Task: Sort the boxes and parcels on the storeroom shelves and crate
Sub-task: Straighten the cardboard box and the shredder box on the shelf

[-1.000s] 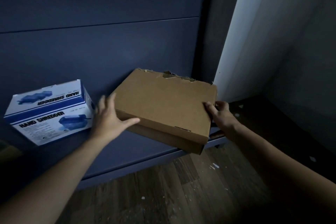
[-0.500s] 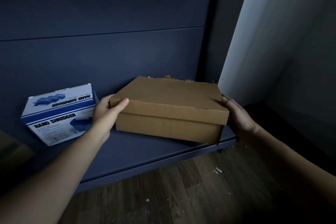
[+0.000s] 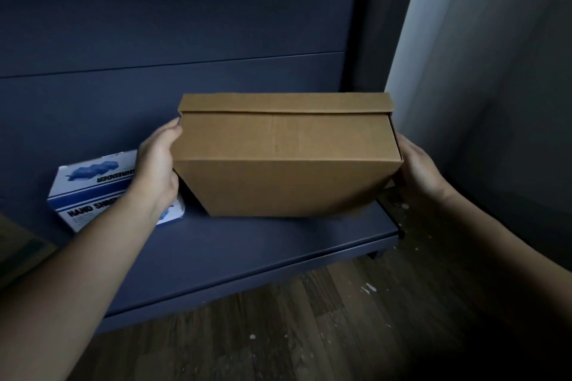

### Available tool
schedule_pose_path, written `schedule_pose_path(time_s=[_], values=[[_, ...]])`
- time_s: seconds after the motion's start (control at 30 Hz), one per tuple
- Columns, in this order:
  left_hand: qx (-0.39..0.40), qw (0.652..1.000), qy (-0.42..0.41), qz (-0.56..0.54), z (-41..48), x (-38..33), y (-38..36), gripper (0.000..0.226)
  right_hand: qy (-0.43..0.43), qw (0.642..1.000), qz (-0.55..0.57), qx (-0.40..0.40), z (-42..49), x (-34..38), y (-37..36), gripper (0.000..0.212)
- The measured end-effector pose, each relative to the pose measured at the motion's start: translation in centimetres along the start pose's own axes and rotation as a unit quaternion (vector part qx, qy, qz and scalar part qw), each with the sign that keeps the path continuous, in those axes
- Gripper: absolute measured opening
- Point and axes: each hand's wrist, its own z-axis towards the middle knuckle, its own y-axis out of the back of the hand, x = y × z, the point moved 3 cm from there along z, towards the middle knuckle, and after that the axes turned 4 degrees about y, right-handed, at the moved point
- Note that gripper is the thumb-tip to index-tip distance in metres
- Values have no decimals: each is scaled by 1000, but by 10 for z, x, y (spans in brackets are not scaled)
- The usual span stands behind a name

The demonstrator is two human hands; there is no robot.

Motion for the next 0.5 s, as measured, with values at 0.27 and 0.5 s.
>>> schedule_pose_path(time_s=[0.27,0.5], values=[[29,997,59,48,-11,-4,-5,36,-88,995,13,-53,1,11,-9,23],[-44,990,59,118,-9,-7,-3,58,-148,986,43,-64,3,6,-12,36]])
